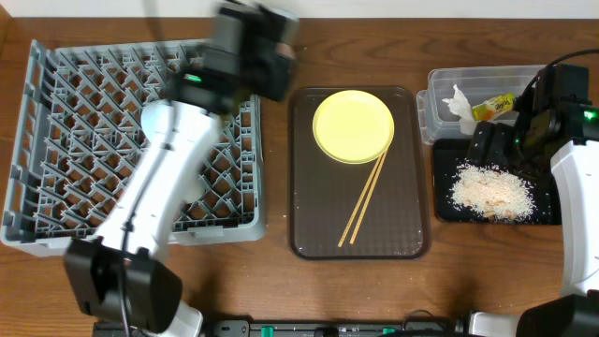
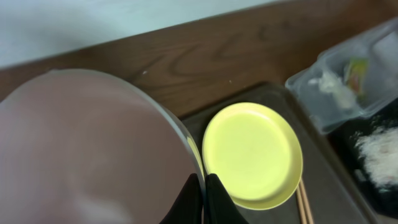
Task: Sort waste into correct bins and load items into the dishwasher rack
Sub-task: 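Carry the pink bowl with the left gripper and place it in the rack's back row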
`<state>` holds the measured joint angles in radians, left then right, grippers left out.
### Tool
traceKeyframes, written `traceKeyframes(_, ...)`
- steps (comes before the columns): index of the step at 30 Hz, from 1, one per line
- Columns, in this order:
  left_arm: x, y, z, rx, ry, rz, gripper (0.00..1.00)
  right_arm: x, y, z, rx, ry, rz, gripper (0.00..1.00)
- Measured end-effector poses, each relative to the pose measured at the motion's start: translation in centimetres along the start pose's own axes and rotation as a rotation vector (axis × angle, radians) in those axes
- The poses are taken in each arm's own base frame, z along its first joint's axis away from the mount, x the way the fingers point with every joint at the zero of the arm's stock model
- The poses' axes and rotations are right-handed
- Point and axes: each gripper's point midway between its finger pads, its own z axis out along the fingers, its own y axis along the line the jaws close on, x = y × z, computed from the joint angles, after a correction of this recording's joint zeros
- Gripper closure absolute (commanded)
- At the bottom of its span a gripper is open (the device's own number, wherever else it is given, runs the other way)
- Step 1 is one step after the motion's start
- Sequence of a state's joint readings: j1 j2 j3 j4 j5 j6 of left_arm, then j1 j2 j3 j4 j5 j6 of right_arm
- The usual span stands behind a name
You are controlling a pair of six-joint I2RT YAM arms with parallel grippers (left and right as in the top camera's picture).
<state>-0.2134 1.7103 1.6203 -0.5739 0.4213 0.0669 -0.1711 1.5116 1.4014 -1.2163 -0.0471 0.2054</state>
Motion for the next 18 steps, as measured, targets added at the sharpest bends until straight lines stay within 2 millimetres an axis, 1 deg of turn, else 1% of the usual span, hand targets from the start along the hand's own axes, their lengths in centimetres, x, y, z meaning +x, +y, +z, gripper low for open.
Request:
traceKeyframes(4, -0.5, 5.2, -2.1, 0.124, -0.059, -0.143, 0.94, 0.0, 0.0, 0.0, 0.0, -0.002, 0.0, 0.02)
traceKeyframes(7, -1.1, 8.0, -3.8, 0.214, -0.123, -0.2, 0.94, 0.0, 0.0, 0.0, 0.001, -0.002, 0.0, 0.02)
traceKeyframes(11, -2.2, 11.0, -5.9, 0.347, -0.23, -0.239, 0.94, -0.1, 0.0, 0.0, 0.002, -0.003, 0.0, 0.02)
traceKeyframes(14, -2.8, 13.0, -6.5, 0.42, -0.289, -0.267, 0.94, -0.1, 0.0, 0.0, 0.002, -0.004, 0.0, 0.02)
traceKeyframes(18, -2.9, 17.2, -6.0, 0.488, -0.35, -0.36, 0.94, -0.1, 0.0, 0.0, 0.002, -0.004, 0.0, 0.02)
